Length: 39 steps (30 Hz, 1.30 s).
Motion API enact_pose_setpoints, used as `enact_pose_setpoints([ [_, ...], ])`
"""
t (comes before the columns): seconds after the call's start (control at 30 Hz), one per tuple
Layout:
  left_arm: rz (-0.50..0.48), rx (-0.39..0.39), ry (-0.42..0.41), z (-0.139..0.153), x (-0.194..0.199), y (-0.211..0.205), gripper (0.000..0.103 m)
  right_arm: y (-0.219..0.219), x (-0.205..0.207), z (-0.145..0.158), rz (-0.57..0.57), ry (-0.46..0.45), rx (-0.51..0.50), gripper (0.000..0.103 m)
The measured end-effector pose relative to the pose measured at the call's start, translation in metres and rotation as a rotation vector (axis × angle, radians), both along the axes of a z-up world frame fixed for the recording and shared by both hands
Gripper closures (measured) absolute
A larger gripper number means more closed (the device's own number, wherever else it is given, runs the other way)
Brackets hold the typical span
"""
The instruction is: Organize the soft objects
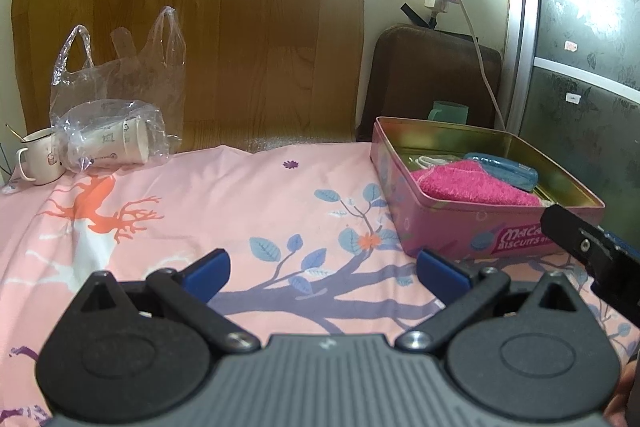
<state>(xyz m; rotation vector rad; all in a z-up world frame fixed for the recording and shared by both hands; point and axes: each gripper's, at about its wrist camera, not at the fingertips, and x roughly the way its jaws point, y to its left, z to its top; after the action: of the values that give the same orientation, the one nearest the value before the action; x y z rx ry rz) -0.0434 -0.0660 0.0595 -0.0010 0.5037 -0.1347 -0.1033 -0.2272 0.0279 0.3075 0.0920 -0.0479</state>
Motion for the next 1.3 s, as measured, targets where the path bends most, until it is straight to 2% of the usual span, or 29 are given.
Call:
enact_pose_setpoints([
  [0.2,0.016,0.026,0.028,-0.006,0.002,0.001,0.000,0.001,0.002,-0.001,0.007,0.005,-0.003,0.008],
  [0.5,0.024,0.104,0.062,-0.019,0.003,-0.003,0.000,0.001,0.006,-0.005,0.001,0.028,0.000,0.000],
  [0.67,0.042,0.156,0.068,-0.023,0.004,-0.008,0.000,0.000,0.005,-0.007,-0.033,0.029,-0.001,0.000],
  [1.3,0.017,0.173,0.126,-0.032,0.012,-0.009,0.000,-0.004,0.009,-0.012,-0.045,0.059,0.021,0.000],
])
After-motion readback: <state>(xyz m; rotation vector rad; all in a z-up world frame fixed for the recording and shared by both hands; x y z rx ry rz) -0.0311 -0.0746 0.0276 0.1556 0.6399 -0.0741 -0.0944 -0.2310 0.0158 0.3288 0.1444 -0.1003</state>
